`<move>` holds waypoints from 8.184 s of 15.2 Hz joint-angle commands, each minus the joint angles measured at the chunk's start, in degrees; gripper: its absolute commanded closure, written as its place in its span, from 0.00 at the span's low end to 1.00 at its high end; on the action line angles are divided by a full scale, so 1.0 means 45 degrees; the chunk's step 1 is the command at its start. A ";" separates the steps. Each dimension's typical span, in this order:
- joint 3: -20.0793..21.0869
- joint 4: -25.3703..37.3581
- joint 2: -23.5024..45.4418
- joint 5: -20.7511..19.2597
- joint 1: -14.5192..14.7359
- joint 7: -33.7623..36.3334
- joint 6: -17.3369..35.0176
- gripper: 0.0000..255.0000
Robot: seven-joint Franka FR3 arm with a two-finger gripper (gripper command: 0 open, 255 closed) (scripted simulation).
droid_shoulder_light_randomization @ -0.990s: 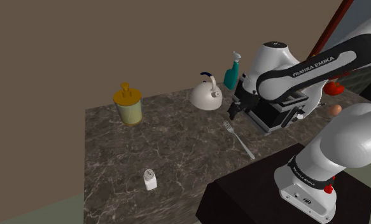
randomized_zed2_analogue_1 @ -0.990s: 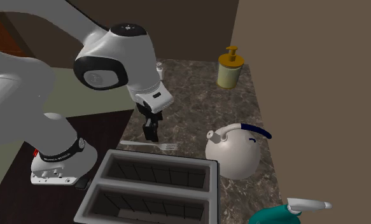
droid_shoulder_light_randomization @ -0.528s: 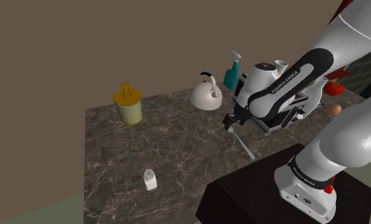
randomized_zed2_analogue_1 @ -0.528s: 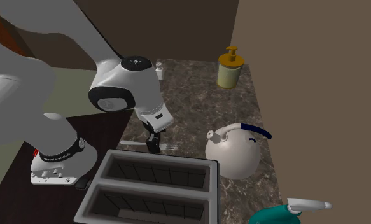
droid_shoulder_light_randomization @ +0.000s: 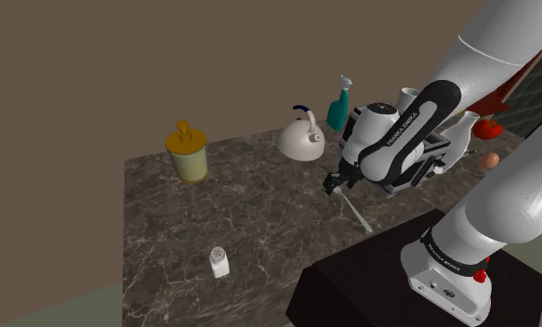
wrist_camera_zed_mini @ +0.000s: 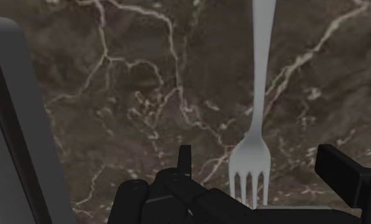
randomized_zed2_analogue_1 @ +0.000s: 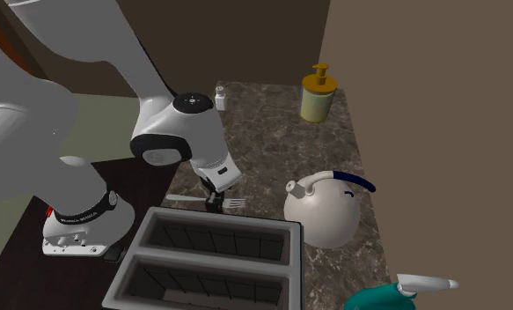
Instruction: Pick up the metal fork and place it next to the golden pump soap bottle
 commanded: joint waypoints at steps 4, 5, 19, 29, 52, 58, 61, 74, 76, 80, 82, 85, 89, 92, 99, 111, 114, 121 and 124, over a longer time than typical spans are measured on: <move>-0.0001 0.0016 0.0051 -0.0024 -0.0009 0.0014 0.0038 0.00; -0.0001 0.0015 0.0048 -0.0023 -0.0008 0.0014 0.0036 0.00; -0.0056 -0.0111 -0.1250 0.0396 0.0174 -0.0269 -0.1134 1.00; -0.0170 -0.0094 -0.4236 0.0566 0.0328 -0.0382 -0.4136 1.00; -0.0336 0.1615 -0.8634 0.0462 0.0334 -0.0378 -1.0242 1.00; -0.0376 0.2359 -0.9200 0.0423 0.0319 -0.0374 -1.1553 1.00; -0.0396 0.2766 -0.9409 0.0404 0.0312 -0.0371 -1.2169 1.00; 0.0720 0.5237 -0.7690 0.0931 0.0801 0.0913 -1.2885 1.00; 0.1160 0.5879 -0.6844 0.1050 0.0921 0.1410 -1.2662 1.00; 0.1991 0.7314 -0.5128 0.1074 0.1070 0.2425 -1.2346 1.00; 0.2388 0.8106 -0.4256 0.0979 0.1109 0.2949 -1.2256 1.00; 0.2950 0.9390 -0.2924 0.0698 0.1157 0.3765 -1.2213 1.00; 0.3604 1.1291 -0.1079 0.0073 0.1279 0.4907 -1.2343 1.00; 0.3983 1.2883 0.0370 -0.0552 0.1489 0.5776 -1.2600 1.00; 0.4166 1.3695 0.1817 -0.1253 0.1799 0.6559 -1.2115 1.00; 0.4079 1.2566 0.2645 -0.1759 0.1882 0.6942 -1.0244 1.00; 0.4038 1.2348 0.2907 -0.1927 0.1915 0.7065 -0.9791 1.00; 0.3898 1.1941 0.3599 -0.2381 0.2022 0.7394 -0.8762 1.00; 0.3816 1.1809 0.3927 -0.2600 0.2082 0.7551 -0.8334 1.00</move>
